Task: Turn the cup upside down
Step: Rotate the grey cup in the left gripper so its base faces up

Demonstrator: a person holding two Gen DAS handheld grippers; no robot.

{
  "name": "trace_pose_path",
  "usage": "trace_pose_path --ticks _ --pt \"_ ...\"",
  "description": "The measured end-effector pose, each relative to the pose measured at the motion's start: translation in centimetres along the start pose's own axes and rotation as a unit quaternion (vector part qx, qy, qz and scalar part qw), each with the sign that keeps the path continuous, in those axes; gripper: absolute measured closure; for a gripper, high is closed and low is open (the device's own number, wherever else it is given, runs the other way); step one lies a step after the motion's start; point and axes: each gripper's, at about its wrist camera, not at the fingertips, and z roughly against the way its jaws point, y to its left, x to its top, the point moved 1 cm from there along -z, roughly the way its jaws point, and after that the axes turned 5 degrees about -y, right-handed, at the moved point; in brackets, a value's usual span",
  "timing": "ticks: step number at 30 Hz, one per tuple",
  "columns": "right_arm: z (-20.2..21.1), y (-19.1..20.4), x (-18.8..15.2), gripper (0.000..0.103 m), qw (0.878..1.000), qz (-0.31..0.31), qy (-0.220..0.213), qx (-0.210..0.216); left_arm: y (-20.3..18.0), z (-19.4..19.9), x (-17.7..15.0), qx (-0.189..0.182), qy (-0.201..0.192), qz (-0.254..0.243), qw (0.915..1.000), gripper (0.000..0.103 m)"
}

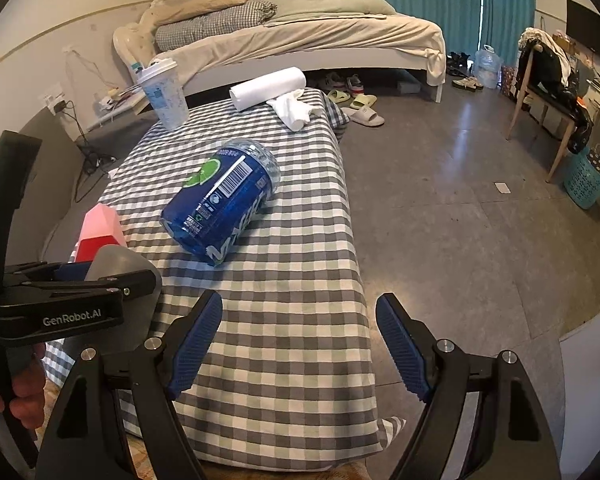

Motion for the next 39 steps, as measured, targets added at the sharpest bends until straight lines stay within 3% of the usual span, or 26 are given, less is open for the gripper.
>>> trace_pose_path --ticks 11,20,29,35,39 --pt "2.5 0.8 0.5 0.024 1.0 0.002 -0.028 -0.005 -0.3 4.4 -2.1 -0.002 -0.106 -0.019 0.9942 0.031" --pt "4.3 1.3 0.5 0.024 0.999 0.008 -0.044 -0.011 0.0 7.2 -5.6 -0.018 -0.146 -0.027 0.9887 0.031" --pt "6.2 2.3 -0.5 0.024 0.999 0.015 -0.05 -0.009 0.5 6.1 -9.4 -0.04 -0.107 -0.04 0.9927 0.021" --pt "6.7 3.2 -1.0 0.024 0.999 0.018 -0.049 -0.009 0.7 4.1 -11.2 -0.041 -0.074 -0.049 0.9952 0.021" --pt "6.5 4.0 -1.0 0.024 0.999 0.026 -0.045 -0.009 0.9 3.3 -11.5 -0.06 -0.071 -0.051 0.9944 0.028"
